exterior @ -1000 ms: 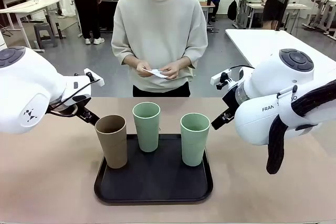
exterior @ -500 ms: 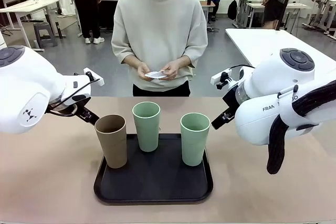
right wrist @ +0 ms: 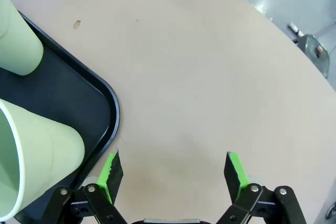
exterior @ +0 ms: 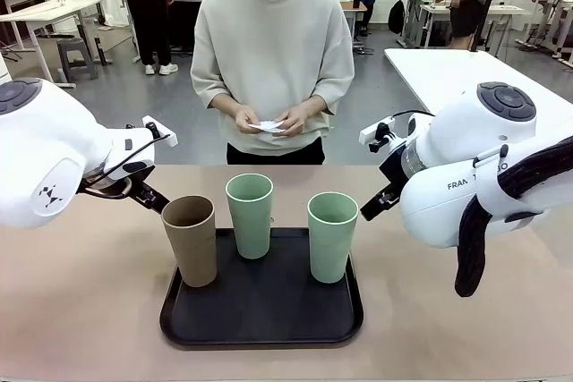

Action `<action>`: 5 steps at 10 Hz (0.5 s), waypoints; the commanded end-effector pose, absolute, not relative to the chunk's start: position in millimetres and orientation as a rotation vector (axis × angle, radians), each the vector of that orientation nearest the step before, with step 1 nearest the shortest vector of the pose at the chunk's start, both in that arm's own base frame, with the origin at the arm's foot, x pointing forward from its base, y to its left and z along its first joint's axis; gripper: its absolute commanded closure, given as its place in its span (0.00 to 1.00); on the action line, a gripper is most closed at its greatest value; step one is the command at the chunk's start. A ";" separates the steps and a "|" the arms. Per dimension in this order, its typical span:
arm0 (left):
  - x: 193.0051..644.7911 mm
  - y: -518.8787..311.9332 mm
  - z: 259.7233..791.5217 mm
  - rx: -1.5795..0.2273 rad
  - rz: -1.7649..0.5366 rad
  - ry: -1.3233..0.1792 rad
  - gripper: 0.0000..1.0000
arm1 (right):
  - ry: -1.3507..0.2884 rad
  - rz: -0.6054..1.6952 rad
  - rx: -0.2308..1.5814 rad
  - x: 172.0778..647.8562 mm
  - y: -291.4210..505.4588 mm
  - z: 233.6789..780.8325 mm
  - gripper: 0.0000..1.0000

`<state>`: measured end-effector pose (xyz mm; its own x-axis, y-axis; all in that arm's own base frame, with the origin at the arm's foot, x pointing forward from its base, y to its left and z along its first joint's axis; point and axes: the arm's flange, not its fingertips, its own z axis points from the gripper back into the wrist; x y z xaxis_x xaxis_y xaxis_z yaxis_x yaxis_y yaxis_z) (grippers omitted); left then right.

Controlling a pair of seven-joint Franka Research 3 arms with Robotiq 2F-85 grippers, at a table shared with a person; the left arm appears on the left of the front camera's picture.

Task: Place coasters on the table and set cups on them.
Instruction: Pick up one Reusable plastic cup and place it on a coaster set by the human.

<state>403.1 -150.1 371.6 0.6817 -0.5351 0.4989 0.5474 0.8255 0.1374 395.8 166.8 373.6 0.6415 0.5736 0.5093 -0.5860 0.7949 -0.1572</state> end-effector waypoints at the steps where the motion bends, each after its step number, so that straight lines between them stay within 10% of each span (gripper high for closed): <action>1: 403.1 -150.1 371.6 -0.023 -0.607 -0.552 0.00 | -0.572 0.661 0.023 395.7 166.9 373.5 0.00; 5: 410.4 -111.5 439.3 0.052 -0.555 -0.525 0.00 | -0.475 0.590 -0.039 382.1 146.2 424.6 0.00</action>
